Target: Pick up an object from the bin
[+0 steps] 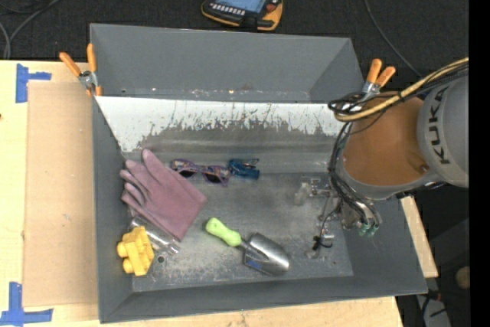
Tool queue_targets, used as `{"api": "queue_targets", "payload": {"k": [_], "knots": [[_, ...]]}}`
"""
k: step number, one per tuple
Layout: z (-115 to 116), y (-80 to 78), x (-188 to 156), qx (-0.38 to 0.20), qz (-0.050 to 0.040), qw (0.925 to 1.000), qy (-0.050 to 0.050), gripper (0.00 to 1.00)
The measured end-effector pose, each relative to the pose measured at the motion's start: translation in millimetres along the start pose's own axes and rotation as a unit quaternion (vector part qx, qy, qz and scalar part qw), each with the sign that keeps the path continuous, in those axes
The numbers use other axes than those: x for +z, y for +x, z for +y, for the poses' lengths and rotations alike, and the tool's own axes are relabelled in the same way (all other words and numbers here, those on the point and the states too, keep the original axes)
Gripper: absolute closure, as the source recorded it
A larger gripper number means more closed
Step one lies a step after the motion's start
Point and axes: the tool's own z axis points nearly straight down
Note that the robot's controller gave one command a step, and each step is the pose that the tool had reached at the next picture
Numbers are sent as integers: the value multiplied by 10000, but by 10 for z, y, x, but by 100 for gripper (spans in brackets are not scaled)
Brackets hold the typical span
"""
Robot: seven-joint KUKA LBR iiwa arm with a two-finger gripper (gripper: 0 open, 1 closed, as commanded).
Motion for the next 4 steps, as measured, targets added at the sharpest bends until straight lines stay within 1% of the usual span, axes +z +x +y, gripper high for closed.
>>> {"api": "queue_targets", "payload": {"k": [1,2,3,4], "knots": [[2,-18,-42,-16,-36,10000,5,0],[919,-88,594,-64,2,10000,-14,0],[787,74,66,581,-65,9983,9,0],[1330,150,292,454,23,9990,-2,0]]}}
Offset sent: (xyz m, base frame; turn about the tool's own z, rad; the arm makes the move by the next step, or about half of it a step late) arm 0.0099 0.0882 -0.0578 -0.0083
